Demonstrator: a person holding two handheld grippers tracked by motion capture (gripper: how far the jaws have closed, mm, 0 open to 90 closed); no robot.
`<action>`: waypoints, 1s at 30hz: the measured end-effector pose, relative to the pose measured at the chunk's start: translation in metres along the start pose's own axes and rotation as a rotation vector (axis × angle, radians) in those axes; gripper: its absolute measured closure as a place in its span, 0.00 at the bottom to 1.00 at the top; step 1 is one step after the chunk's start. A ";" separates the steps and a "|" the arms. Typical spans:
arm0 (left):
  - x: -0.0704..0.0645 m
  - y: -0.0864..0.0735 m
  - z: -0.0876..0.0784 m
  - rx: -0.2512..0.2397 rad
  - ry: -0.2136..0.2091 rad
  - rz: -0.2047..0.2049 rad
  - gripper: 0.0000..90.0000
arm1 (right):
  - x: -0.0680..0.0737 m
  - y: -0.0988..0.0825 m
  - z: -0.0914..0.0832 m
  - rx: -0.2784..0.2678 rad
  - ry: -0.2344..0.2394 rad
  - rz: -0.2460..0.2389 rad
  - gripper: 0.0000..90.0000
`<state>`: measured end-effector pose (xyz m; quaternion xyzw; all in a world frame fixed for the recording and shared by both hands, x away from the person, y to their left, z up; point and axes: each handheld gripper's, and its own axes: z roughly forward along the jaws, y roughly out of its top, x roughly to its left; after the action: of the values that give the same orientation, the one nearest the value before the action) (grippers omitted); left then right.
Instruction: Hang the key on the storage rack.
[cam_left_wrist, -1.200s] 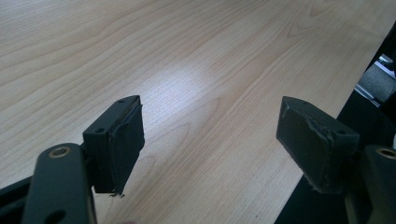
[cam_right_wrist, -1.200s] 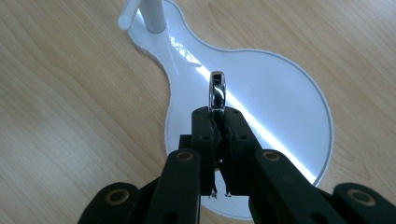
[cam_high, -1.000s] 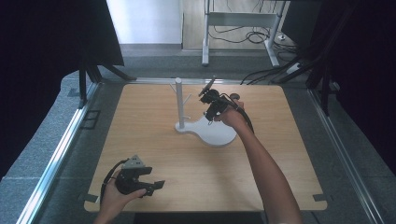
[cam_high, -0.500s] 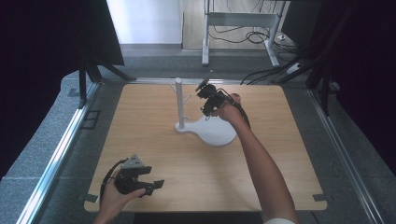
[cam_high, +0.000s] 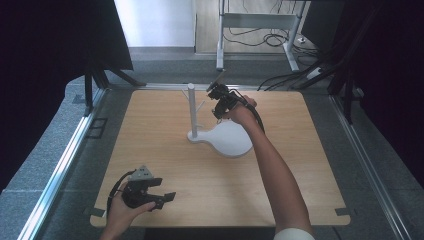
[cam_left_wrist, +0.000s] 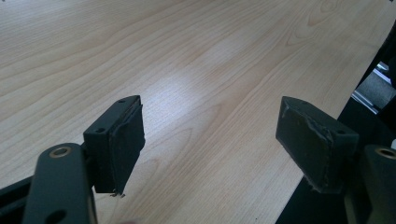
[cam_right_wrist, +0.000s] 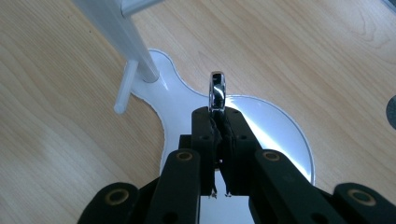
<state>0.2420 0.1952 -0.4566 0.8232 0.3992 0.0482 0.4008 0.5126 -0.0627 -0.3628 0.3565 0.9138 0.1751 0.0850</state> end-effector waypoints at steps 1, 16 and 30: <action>0.000 0.000 0.000 0.000 0.000 -0.001 0.27 | 0.000 0.001 0.000 0.002 -0.001 0.001 0.94; 0.000 0.000 -0.003 -0.010 -0.006 0.006 0.27 | -0.002 0.025 0.004 0.010 -0.031 -0.008 0.94; 0.000 0.000 -0.002 -0.003 -0.009 0.011 0.27 | -0.004 0.038 0.005 -0.018 -0.045 0.017 0.94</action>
<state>0.2412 0.1965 -0.4549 0.8251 0.3927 0.0471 0.4035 0.5409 -0.0378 -0.3528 0.3671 0.9070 0.1759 0.1075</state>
